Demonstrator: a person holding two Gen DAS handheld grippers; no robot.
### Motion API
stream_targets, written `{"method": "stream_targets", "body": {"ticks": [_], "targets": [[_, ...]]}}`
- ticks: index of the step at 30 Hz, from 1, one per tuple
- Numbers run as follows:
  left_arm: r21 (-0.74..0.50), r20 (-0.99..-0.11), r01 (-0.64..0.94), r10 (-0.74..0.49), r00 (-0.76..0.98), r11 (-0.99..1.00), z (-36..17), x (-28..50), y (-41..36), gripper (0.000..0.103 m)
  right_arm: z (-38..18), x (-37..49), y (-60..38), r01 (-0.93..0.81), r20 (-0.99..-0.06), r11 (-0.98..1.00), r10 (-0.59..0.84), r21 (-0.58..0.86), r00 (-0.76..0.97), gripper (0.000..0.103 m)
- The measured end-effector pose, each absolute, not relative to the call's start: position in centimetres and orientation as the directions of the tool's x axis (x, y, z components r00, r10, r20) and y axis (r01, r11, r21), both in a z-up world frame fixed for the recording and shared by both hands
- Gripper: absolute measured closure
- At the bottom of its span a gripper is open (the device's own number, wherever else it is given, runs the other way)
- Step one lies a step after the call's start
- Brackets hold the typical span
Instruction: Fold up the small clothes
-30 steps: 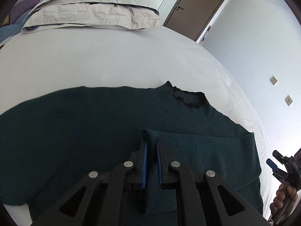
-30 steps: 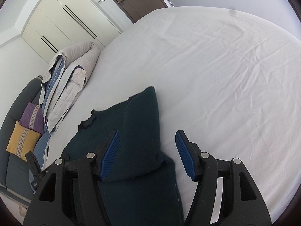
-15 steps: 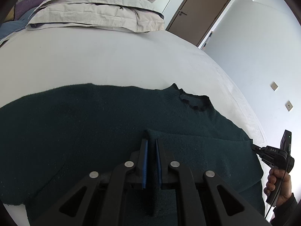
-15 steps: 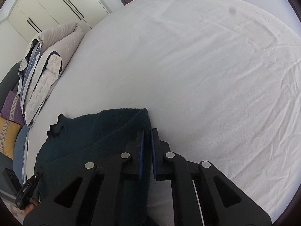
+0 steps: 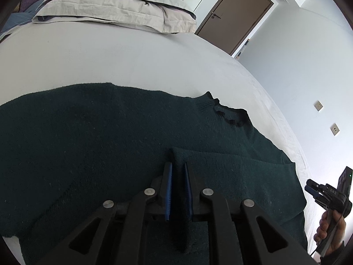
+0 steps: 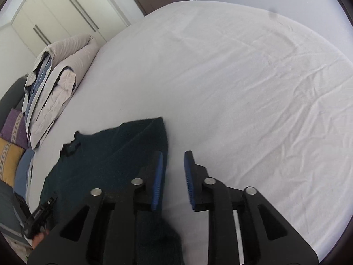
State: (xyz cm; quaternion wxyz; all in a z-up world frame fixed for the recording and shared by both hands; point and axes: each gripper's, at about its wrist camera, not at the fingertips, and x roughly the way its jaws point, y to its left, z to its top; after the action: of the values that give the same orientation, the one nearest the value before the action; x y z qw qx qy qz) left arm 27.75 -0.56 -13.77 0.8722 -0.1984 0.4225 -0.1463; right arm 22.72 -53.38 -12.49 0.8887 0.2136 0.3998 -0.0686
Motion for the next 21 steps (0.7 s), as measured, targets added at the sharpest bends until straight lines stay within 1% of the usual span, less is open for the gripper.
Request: {"method": "stream_targets", "body": {"ticks": [1, 2, 5, 6, 8, 10, 14, 18, 21], "targets": [[-0.472, -0.679, 0.086, -0.424, 0.599, 0.877, -13.8, 27.7, -0.6, 0.09, -12.2, 21.8, -52.2, 0.277, -0.739, 0.915, 0.034, 0.294, 0.673, 0.055], [-0.477, -0.679, 0.082, -0.426, 0.597, 0.875, -13.8, 27.7, -0.5, 0.09, -12.1, 21.2, -51.1, 0.252, -0.743, 0.93, 0.033, 0.269, 0.669, 0.055], [-0.491, -0.682, 0.068, -0.431, 0.591, 0.869, -13.8, 27.5, -0.4, 0.09, -13.9, 21.0, -48.9, 0.217, -0.803, 0.96, 0.016, 0.18, 0.595, 0.056], [-0.49, -0.684, 0.066, -0.43, 0.589, 0.869, -13.8, 27.4, -0.4, 0.09, -14.9, 21.2, -48.5, 0.211, -0.827, 0.964, 0.018, 0.164, 0.562, 0.059], [-0.484, -0.69, 0.069, -0.429, 0.583, 0.872, -13.8, 27.2, -0.5, 0.09, -15.6, 20.9, -48.3, 0.189, -0.824, 0.972, 0.007, 0.138, 0.566, 0.076], [-0.476, -0.695, 0.072, -0.425, 0.58, 0.877, -13.7, 27.0, -0.6, 0.09, -15.3, 20.7, -48.5, 0.189, -0.821, 0.97, 0.02, 0.154, 0.57, 0.088], [-0.484, -0.701, 0.054, -0.424, 0.574, 0.873, -13.3, 26.4, -0.7, 0.092, -14.8, 20.8, -49.1, 0.184, -0.821, 0.972, 0.017, 0.147, 0.57, 0.092], [-0.49, -0.702, 0.053, -0.429, 0.569, 0.87, -13.2, 25.7, -1.0, 0.093, -13.9, 20.4, -49.5, 0.188, -0.813, 0.974, -0.005, 0.129, 0.582, 0.093], [-0.483, -0.703, 0.054, -0.423, 0.572, 0.874, -13.6, 25.6, -1.1, 0.093, -15.0, 20.3, -50.6, 0.195, -0.828, 0.967, 0.027, 0.163, 0.561, 0.093]]}}
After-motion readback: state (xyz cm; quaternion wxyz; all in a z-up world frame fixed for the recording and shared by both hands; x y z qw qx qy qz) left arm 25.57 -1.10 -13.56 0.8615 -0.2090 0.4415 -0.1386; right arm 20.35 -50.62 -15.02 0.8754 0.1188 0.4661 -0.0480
